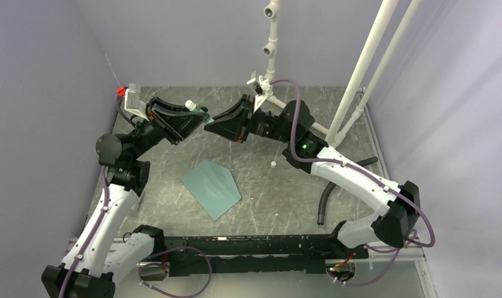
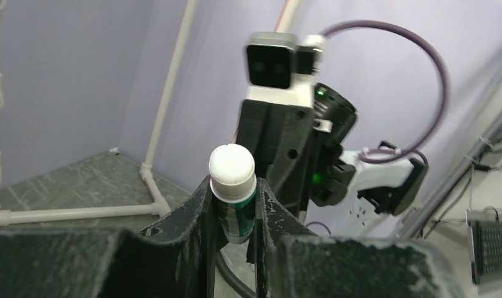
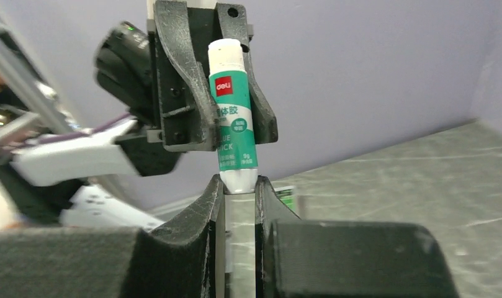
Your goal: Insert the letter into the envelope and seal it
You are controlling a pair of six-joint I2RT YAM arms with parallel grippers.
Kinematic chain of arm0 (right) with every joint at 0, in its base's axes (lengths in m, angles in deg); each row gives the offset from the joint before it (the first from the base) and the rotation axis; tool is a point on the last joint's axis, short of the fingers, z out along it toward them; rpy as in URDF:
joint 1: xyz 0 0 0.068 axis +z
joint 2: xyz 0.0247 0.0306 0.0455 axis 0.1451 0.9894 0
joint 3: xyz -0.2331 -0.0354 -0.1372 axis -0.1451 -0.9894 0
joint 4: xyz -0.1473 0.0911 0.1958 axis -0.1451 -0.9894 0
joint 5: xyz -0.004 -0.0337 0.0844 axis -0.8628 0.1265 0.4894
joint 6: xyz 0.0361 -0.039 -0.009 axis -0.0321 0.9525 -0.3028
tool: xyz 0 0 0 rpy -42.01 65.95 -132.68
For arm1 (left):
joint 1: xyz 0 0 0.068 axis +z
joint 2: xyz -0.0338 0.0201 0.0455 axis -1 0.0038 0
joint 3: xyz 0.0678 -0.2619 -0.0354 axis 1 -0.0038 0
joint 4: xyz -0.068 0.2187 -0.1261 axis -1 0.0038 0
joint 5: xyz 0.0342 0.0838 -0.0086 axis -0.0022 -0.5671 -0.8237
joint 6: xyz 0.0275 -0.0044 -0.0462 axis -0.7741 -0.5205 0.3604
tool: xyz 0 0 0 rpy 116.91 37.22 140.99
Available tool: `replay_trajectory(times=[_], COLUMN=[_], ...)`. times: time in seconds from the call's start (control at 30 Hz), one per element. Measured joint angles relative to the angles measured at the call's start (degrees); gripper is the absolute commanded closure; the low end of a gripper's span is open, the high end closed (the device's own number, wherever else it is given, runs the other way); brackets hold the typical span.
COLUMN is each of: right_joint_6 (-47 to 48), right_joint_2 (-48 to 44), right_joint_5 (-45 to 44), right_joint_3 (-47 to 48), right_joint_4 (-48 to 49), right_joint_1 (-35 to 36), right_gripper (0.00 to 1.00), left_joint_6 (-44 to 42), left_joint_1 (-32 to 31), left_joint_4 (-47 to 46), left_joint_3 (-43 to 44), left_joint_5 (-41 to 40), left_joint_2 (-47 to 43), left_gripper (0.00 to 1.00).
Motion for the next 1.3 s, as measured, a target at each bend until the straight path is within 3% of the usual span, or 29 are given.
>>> replay_trajectory(times=[0.2, 0.33, 0.57, 0.67, 0.73, 0.83, 0.93, 1.07, 1.3], right_joint_6=[-23.7, -40.1, -59.8, -62.1, -60.7, -53.9, -44.3, -24.8, 7.6], right_joint_2=[1.6, 4.6, 11.6, 12.2, 11.8, 9.7, 6.3, 0.0, -3.6], right_joint_5=[6.7, 7.1, 6.8, 6.4, 6.2, 4.9, 3.9, 0.7, -10.0], right_joint_3=[-4.8, -7.6, -8.1, -8.1, -8.1, -8.1, -8.1, -8.0, -6.0], right_joint_4=[13.0, 27.2, 44.7, 46.2, 45.6, 40.9, 35.2, 23.6, 11.1], right_joint_1=[-2.8, -3.1, -3.3, -3.3, -3.3, -3.9, -4.8, -4.0, 2.1], right_gripper=[1.00, 1.00, 1.00, 0.70, 0.49, 0.34, 0.30, 0.29, 0.28], left_joint_6=[-1.0, -2.0, -2.3, -2.2, -2.3, -2.3, -2.2, 0.2, 14.4], left_joint_1=[-0.1, 0.4, 1.1, 1.1, 1.1, 1.0, 0.9, 0.9, 0.9], left_joint_4=[-6.4, -8.6, -13.5, -13.8, -13.2, -8.9, -3.1, 6.3, 14.1], left_joint_3=[-0.1, 2.5, 3.3, 3.3, 3.3, 3.2, 3.2, 3.8, 7.5], left_joint_5=[6.1, 9.7, 11.9, 11.4, 10.7, 8.6, 4.3, -2.1, -5.8], left_joint_2=[1.8, 3.3, 4.7, 4.8, 4.5, 3.1, 0.9, -1.3, 3.3], left_gripper=[0.98, 0.98, 0.98, 0.98, 0.97, 0.97, 0.97, 0.98, 0.98])
